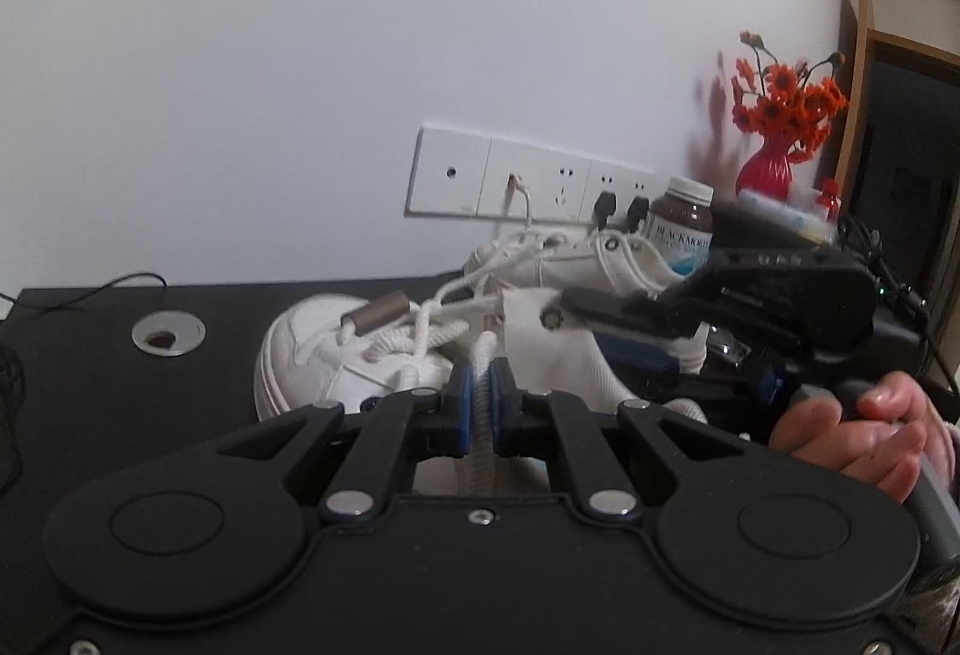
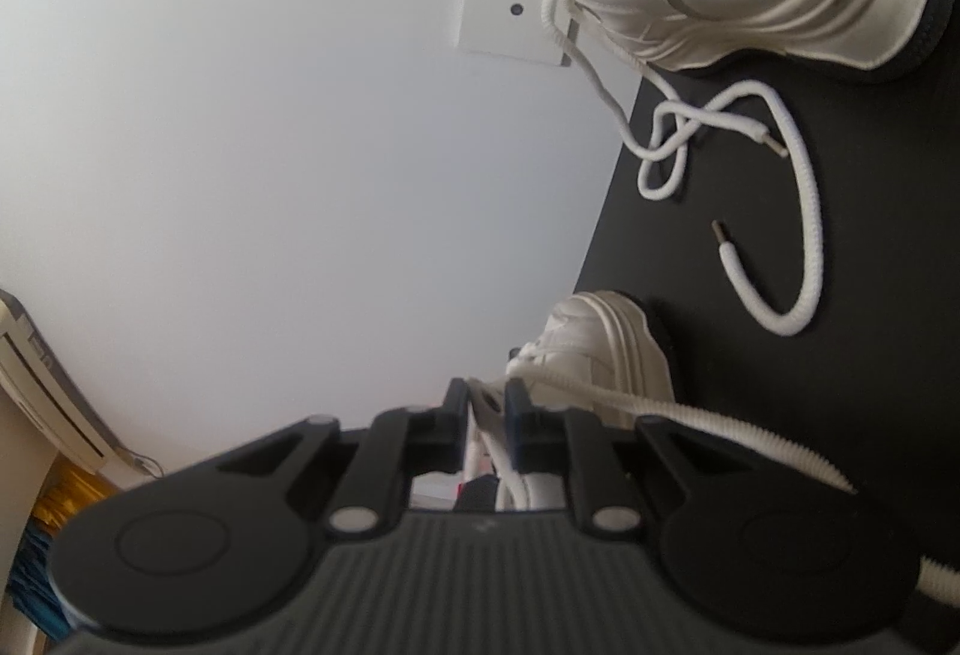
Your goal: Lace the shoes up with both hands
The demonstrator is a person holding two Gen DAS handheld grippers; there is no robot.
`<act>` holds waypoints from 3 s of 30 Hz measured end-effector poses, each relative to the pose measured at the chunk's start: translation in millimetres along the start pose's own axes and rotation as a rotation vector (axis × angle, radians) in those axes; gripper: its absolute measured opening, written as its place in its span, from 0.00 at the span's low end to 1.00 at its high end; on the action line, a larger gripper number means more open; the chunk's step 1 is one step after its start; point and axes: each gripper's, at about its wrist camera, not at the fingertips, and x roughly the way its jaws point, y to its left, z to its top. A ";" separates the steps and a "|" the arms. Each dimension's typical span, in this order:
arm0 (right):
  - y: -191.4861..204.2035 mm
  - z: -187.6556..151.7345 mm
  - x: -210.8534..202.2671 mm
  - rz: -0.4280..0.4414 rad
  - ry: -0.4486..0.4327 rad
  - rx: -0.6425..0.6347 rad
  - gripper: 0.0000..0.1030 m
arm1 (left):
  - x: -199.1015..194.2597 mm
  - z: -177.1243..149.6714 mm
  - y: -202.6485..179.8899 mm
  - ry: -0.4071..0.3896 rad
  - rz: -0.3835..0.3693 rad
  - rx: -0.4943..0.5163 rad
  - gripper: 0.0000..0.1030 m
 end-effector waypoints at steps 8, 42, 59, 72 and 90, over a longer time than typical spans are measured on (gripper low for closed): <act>0.9 -0.7 0.3 0.001 0.001 -0.004 0.12 | -0.3 -3.3 -8.0 -0.021 0.052 0.089 0.06; 4.1 -2.6 20.1 -0.005 0.008 -0.045 0.14 | 10.2 6.5 -8.9 0.014 0.018 0.191 0.06; 18.1 2.2 58.2 -0.013 -0.015 -0.199 0.17 | 17.1 4.8 -12.3 -0.010 0.062 0.174 0.06; 8.4 2.1 59.7 -0.036 0.034 -0.125 0.17 | 21.2 6.2 -12.2 -0.005 0.068 0.158 0.06; 8.9 4.0 65.3 -0.044 -0.014 -0.170 0.03 | 13.4 4.0 -15.2 -0.024 0.089 0.180 0.10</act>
